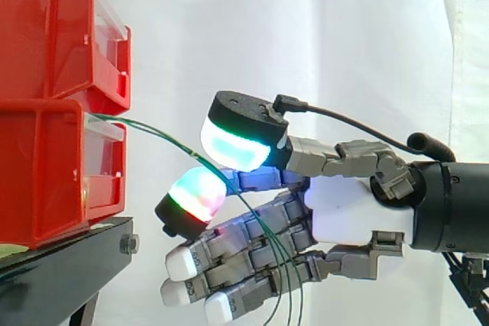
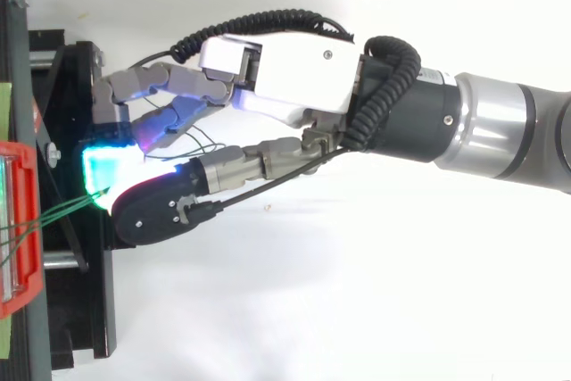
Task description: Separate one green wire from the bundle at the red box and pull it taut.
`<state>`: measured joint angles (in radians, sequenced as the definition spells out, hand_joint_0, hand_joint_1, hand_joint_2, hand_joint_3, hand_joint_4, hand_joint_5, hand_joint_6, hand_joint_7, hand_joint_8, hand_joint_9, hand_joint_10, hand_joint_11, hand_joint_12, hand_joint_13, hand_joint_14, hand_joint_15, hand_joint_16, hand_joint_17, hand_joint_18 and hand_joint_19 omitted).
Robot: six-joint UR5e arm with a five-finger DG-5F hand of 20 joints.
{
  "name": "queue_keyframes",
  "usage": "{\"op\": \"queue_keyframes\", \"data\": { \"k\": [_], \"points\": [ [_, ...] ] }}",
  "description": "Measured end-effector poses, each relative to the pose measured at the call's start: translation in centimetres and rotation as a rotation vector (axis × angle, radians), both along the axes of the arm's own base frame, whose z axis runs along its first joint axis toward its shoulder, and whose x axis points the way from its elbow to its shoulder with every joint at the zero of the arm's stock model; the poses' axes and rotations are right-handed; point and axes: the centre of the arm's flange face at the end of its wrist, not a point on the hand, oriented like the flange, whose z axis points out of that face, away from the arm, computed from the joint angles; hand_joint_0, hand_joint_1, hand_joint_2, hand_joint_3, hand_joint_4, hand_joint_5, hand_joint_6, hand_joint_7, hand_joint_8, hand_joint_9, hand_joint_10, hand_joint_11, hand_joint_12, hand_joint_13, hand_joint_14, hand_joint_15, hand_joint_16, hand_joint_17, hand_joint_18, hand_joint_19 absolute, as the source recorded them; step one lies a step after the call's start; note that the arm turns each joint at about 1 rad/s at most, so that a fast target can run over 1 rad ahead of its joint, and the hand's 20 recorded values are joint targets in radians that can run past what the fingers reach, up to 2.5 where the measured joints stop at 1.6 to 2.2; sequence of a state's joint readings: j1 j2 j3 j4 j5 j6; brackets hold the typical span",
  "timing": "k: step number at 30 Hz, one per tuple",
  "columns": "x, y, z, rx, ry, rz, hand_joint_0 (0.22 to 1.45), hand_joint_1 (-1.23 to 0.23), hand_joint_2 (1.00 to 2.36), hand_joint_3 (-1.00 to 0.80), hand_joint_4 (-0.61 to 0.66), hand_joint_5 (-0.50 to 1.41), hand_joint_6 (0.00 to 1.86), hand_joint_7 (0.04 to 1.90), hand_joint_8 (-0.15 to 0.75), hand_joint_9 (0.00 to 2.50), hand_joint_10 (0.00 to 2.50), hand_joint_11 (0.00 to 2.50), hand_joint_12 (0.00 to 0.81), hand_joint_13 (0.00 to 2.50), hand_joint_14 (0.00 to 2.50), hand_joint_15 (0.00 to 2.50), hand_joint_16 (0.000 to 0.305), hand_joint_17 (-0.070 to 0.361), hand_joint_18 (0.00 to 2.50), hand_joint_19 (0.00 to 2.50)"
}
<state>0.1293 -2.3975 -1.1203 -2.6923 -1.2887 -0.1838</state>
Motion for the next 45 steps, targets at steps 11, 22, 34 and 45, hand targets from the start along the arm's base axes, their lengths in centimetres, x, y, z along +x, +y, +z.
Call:
{"op": "queue_keyframes", "data": {
  "k": [11,22,34,45],
  "points": [
    [0.4,-0.1,1.0,-0.008,-0.01,0.002,0.59,-0.54,1.02,-0.29,0.21,-0.15,0.71,1.28,0.323,0.74,0.01,0.37,0.37,0.68,0.01,0.19,0.059,0.133,0.7,0.34],
    [0.4,0.0,1.1,-0.009,-0.003,0.003,0.59,-0.74,1.02,-0.25,0.23,-0.18,0.8,1.18,0.323,0.72,0.01,0.4,0.364,0.68,0.01,0.2,0.059,0.133,0.73,0.33],
    [0.4,0.2,1.3,-0.009,-0.002,0.004,0.55,-0.64,1.0,-0.46,0.25,-0.17,0.8,1.15,0.327,0.75,0.01,0.4,0.368,0.7,0.01,0.21,0.059,0.134,0.76,0.36],
    [0.4,0.5,1.2,-0.01,0.007,0.006,0.58,-0.67,1.02,-0.27,0.23,-0.18,0.8,1.18,0.321,0.73,0.01,0.41,0.364,0.69,0.01,0.21,0.059,0.132,0.76,0.36]
  ]
}}
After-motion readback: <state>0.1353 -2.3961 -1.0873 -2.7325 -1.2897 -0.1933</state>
